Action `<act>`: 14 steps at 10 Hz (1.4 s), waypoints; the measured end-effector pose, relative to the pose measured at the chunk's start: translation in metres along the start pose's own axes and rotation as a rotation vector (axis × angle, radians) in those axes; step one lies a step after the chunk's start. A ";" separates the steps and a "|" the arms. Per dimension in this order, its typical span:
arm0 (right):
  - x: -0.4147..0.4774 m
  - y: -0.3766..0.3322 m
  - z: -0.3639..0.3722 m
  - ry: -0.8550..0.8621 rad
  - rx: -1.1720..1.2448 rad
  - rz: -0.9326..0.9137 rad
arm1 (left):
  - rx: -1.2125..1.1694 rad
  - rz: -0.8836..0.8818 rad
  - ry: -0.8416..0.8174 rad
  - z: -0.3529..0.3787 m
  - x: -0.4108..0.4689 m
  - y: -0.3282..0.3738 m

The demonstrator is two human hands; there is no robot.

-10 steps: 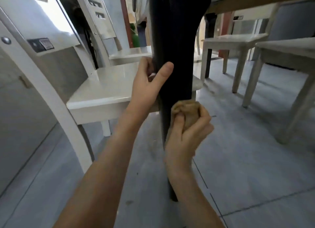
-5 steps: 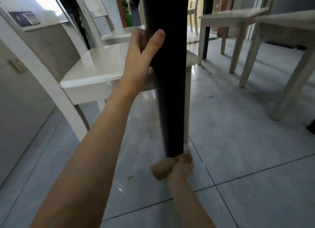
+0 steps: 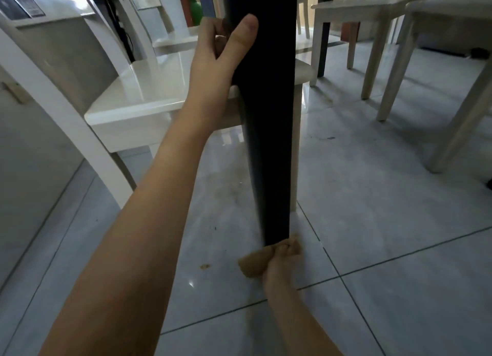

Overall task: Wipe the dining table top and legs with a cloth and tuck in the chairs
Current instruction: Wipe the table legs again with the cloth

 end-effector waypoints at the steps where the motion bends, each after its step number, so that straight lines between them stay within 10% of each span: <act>1: -0.004 -0.002 -0.011 -0.008 0.024 0.077 | 0.007 -0.019 0.004 0.000 0.000 0.001; 7: -0.158 -0.271 0.054 0.073 0.046 -1.038 | -0.031 -0.059 -0.025 -0.002 -0.001 0.014; 8: -0.140 -0.238 0.049 0.139 -0.043 -1.098 | -0.027 -0.075 -0.020 -0.002 0.000 0.012; 10: -0.072 -0.119 0.011 0.035 -0.273 -0.654 | -0.021 -0.111 -0.026 -0.002 -0.001 0.012; 14: -0.123 -0.249 0.035 -0.152 0.008 -1.103 | 0.005 -0.075 -0.020 -0.003 0.000 0.011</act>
Point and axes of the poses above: each hand's wrist, its own x-axis towards the middle knuckle, its own z-axis out of the palm, y = z × x, the point moved 2 cm from there along x, towards the middle knuckle, and after that the axes turned 1 degree about z, right-handed, at the moved point
